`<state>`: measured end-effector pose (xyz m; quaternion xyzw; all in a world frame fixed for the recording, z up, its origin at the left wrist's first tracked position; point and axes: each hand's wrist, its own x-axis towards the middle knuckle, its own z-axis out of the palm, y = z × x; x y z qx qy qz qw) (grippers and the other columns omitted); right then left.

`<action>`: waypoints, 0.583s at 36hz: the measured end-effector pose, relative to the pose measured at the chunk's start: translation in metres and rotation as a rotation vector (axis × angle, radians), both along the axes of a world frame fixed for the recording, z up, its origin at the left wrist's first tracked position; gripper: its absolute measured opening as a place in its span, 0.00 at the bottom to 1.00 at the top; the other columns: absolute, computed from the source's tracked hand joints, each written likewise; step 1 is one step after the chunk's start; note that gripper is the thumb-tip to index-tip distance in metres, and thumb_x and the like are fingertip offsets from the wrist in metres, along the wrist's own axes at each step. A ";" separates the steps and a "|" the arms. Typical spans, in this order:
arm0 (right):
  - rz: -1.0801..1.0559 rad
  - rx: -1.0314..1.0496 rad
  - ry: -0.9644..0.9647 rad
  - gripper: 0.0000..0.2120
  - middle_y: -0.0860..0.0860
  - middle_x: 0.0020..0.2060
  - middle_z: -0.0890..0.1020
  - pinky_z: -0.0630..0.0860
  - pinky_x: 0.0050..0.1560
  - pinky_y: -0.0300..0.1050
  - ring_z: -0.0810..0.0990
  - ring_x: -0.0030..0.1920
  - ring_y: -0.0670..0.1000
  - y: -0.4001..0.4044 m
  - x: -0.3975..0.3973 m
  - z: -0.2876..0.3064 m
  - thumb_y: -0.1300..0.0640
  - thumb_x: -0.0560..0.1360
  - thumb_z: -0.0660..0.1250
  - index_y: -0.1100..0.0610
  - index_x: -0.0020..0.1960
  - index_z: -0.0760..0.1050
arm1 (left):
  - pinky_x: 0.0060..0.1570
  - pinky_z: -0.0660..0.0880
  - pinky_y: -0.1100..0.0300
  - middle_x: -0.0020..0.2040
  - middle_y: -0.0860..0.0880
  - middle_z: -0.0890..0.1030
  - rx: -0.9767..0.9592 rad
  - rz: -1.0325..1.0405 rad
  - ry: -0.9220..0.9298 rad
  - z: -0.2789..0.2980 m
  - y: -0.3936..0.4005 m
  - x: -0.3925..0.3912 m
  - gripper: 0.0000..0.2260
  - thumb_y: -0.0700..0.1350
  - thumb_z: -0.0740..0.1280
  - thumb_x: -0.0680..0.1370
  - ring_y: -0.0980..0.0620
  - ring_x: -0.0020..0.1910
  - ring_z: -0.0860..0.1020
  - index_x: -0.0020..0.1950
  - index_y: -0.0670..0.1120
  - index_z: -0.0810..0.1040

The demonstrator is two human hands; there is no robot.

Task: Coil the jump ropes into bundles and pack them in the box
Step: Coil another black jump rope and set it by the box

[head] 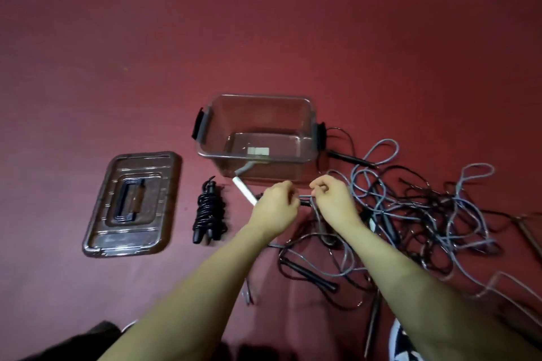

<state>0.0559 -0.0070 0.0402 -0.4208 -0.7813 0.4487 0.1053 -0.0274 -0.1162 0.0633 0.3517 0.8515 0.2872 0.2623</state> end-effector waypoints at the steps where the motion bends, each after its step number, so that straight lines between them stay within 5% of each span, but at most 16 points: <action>1: -0.024 0.015 -0.008 0.12 0.52 0.35 0.80 0.73 0.44 0.46 0.78 0.40 0.55 0.010 0.012 0.000 0.69 0.71 0.61 0.54 0.41 0.77 | 0.47 0.74 0.48 0.47 0.43 0.80 0.001 -0.038 -0.006 -0.001 0.012 0.009 0.06 0.42 0.60 0.76 0.42 0.47 0.76 0.46 0.42 0.76; 10: -0.043 0.096 -0.217 0.13 0.58 0.51 0.78 0.73 0.54 0.49 0.77 0.54 0.59 0.069 0.069 -0.029 0.67 0.73 0.60 0.60 0.54 0.79 | 0.50 0.73 0.47 0.50 0.42 0.74 -0.067 -0.235 0.089 -0.027 0.088 0.040 0.08 0.38 0.61 0.75 0.39 0.51 0.74 0.51 0.39 0.77; 14: 0.175 0.148 -0.442 0.21 0.56 0.60 0.70 0.62 0.64 0.46 0.66 0.63 0.59 0.079 0.067 -0.045 0.58 0.74 0.65 0.53 0.67 0.71 | 0.57 0.71 0.47 0.61 0.45 0.70 -0.235 -0.392 0.181 -0.046 0.105 0.038 0.17 0.40 0.59 0.77 0.40 0.58 0.68 0.66 0.45 0.73; 17: 0.232 0.230 -0.485 0.16 0.54 0.59 0.69 0.60 0.62 0.45 0.64 0.61 0.57 0.079 0.063 -0.051 0.56 0.74 0.66 0.52 0.62 0.74 | 0.52 0.71 0.51 0.63 0.48 0.69 -0.324 -0.467 0.234 -0.055 0.110 0.036 0.17 0.43 0.58 0.79 0.42 0.59 0.65 0.68 0.47 0.70; 21: 0.053 0.369 -0.226 0.02 0.55 0.48 0.75 0.63 0.55 0.48 0.70 0.53 0.59 0.077 0.061 -0.046 0.61 0.73 0.66 0.57 0.46 0.77 | 0.45 0.69 0.52 0.60 0.46 0.72 -0.314 -0.468 0.347 -0.052 0.112 0.035 0.12 0.45 0.58 0.81 0.42 0.59 0.70 0.63 0.44 0.70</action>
